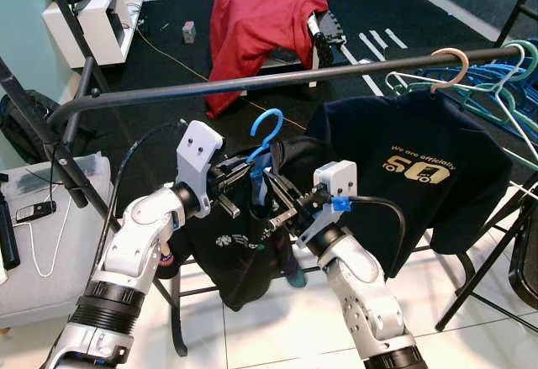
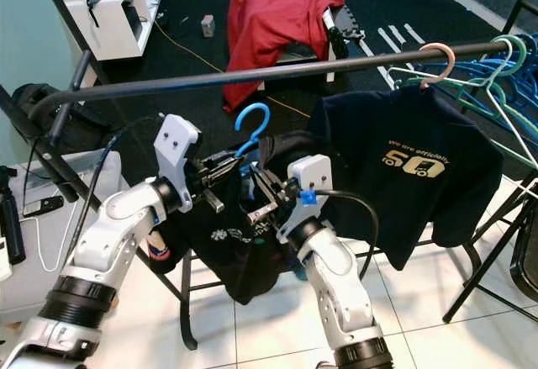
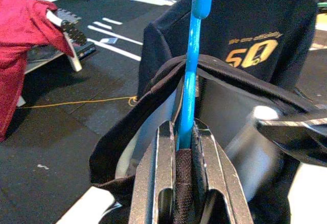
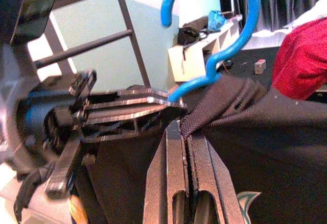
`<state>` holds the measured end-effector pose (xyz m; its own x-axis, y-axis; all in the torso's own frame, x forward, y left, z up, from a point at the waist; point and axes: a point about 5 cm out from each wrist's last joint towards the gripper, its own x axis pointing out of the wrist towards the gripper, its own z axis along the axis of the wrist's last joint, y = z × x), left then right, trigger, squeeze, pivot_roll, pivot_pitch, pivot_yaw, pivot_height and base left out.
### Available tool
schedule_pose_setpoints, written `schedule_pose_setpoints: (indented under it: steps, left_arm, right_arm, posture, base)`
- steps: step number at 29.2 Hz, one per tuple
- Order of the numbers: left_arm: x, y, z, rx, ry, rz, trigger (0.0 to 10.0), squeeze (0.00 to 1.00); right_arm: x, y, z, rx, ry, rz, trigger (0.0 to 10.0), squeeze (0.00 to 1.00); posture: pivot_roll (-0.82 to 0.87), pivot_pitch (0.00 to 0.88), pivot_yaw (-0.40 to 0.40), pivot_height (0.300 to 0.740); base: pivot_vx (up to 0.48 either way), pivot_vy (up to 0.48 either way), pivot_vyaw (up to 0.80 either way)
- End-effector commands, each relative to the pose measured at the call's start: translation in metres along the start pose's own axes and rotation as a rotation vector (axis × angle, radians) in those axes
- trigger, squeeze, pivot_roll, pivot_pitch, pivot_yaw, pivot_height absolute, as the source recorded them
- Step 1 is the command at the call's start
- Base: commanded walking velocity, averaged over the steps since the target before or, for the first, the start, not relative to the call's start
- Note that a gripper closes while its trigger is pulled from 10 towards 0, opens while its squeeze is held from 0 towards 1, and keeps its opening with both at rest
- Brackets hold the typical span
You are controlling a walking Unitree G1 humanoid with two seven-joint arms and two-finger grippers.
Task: Hang hanger
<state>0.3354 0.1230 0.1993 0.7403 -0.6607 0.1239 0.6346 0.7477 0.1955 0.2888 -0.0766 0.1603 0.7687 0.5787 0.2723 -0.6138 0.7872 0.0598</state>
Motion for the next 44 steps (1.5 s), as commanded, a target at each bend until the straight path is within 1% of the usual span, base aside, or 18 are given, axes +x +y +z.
schedule_pose_setpoints:
  steps: [1, 4, 5, 6, 7, 9, 11, 12, 15, 17, 20, 25, 28, 30, 33, 42, 43, 44]
  left_arm:
    - [0.000, 0.004, 0.005, 0.018, -0.021, 0.020, 0.0, 0.00]
    - [0.000, 0.005, 0.005, 0.020, -0.022, 0.024, 0.0, 0.00]
    - [0.000, 0.007, 0.005, 0.026, -0.023, 0.035, 0.0, 0.00]
    - [0.000, 0.007, 0.005, 0.026, -0.023, 0.035, 0.0, 0.00]
    - [-0.001, 0.010, 0.005, 0.031, -0.024, 0.048, 0.0, 0.00]
    - [-0.001, 0.010, 0.005, 0.031, -0.024, 0.048, 0.0, 0.00]
    - [-0.001, 0.013, 0.006, 0.037, -0.026, 0.066, 0.0, 0.00]
    - [-0.001, 0.013, 0.006, 0.037, -0.026, 0.066, 0.0, 0.00]
    - [-0.004, 0.011, 0.006, 0.035, -0.033, 0.017, 0.0, 0.00]
    - [-0.004, 0.010, 0.006, 0.034, -0.035, 0.001, 0.0, 0.00]
    - [-0.005, 0.008, 0.006, 0.032, -0.034, -0.018, 0.0, 0.00]
    - [-0.005, 0.006, 0.006, 0.031, -0.035, -0.032, 0.0, 0.00]
    - [-0.003, 0.006, 0.006, 0.034, -0.037, -0.030, 0.0, 0.00]
    - [-0.003, 0.006, 0.006, 0.036, -0.038, -0.031, 0.0, 0.00]
    - [-0.002, 0.007, 0.006, 0.039, -0.042, -0.024, 0.0, 0.00]
    - [-0.003, 0.008, 0.007, 0.038, -0.046, -0.019, 0.0, 0.00]
    - [-0.003, 0.008, 0.007, 0.037, -0.048, -0.019, 0.0, 0.00]
    - [-0.003, 0.008, 0.007, 0.037, -0.049, -0.018, 0.0, 0.00]
  right_arm:
    - [-0.001, 0.005, 0.004, -0.025, -0.020, 0.024, 0.0, 0.00]
    - [-0.002, 0.003, 0.004, -0.034, -0.019, 0.011, 0.0, 0.00]
    - [-0.005, -0.007, 0.004, -0.055, -0.015, -0.050, 0.0, 0.00]
    - [-0.005, -0.007, 0.004, -0.055, -0.015, -0.050, 0.0, 0.00]
    - [-0.010, -0.020, 0.005, -0.075, -0.012, -0.135, 0.0, 0.00]
    - [-0.010, -0.020, 0.005, -0.075, -0.012, -0.135, 0.0, 0.00]
    - [-0.018, -0.040, 0.008, -0.085, -0.015, -0.269, 0.0, 0.00]
    - [-0.018, -0.040, 0.008, -0.085, -0.015, -0.269, 0.0, 0.00]
    - [-0.026, -0.064, 0.019, -0.084, -0.048, -0.375, 0.0, 0.00]
    - [-0.026, -0.066, 0.021, -0.086, -0.053, -0.381, 0.0, 0.00]
    - [-0.025, -0.066, 0.023, -0.087, -0.061, -0.373, 0.0, 0.00]
    - [-0.016, -0.052, 0.027, -0.089, -0.090, -0.275, 0.0, 0.00]
    - [-0.006, -0.021, 0.030, -0.092, -0.121, -0.058, 0.0, 0.00]
    - [-0.005, -0.015, 0.029, -0.093, -0.115, -0.010, 0.0, 0.00]
    - [-0.007, -0.010, 0.022, -0.106, -0.084, 0.029, 0.0, 0.00]
    - [-0.011, -0.012, 0.019, -0.116, -0.069, 0.022, 0.0, 0.00]
    - [-0.012, -0.013, 0.018, -0.117, -0.065, 0.017, 1.3, 0.00]
    - [-0.012, -0.014, 0.018, -0.119, -0.063, 0.014, 4.5, 0.00]
  posture:
    - [-0.10, 0.148, 0.046, 0.740]
    - [-0.10, 0.148, 0.046, 0.740]
    - [-0.10, 0.147, 0.045, 0.740]
    - [-0.10, 0.147, 0.045, 0.740]
    - [-0.10, 0.146, 0.044, 0.740]
    - [-0.10, 0.146, 0.044, 0.740]
    - [-0.10, 0.146, 0.045, 0.740]
    - [-0.10, 0.146, 0.045, 0.740]
    - [-0.10, 0.146, 0.046, 0.740]
    - [-0.10, 0.146, 0.046, 0.740]
    - [-0.10, 0.145, 0.047, 0.740]
    - [-0.10, 0.143, 0.046, 0.740]
    - [-0.10, 0.143, 0.047, 0.740]
    - [-0.10, 0.143, 0.047, 0.740]
    - [-0.10, 0.143, 0.045, 0.740]
    - [-0.10, 0.139, 0.046, 0.740]
    - [-0.10, 0.138, 0.045, 0.740]
    - [-0.10, 0.138, 0.045, 0.740]
  base:
    - [0.000, 0.000, 0.00]
    - [0.000, 0.000, 0.00]
    - [0.000, 0.000, 0.00]
    - [0.000, 0.000, 0.00]
    - [0.000, 0.000, 0.00]
    - [0.000, 0.000, 0.00]
    - [0.000, 0.000, 0.00]
    - [0.000, 0.000, 0.00]
    - [0.000, 0.000, 0.00]
    - [0.000, 0.000, 0.00]
    - [0.000, 0.000, 0.00]
    - [0.000, 0.000, 0.00]
    - [0.000, 0.000, 0.00]
    - [0.000, 0.000, 0.00]
    - [0.000, 0.000, 0.00]
    - [0.000, 0.000, 0.00]
    - [0.000, 0.000, 0.00]
    - [0.000, 0.000, 0.00]
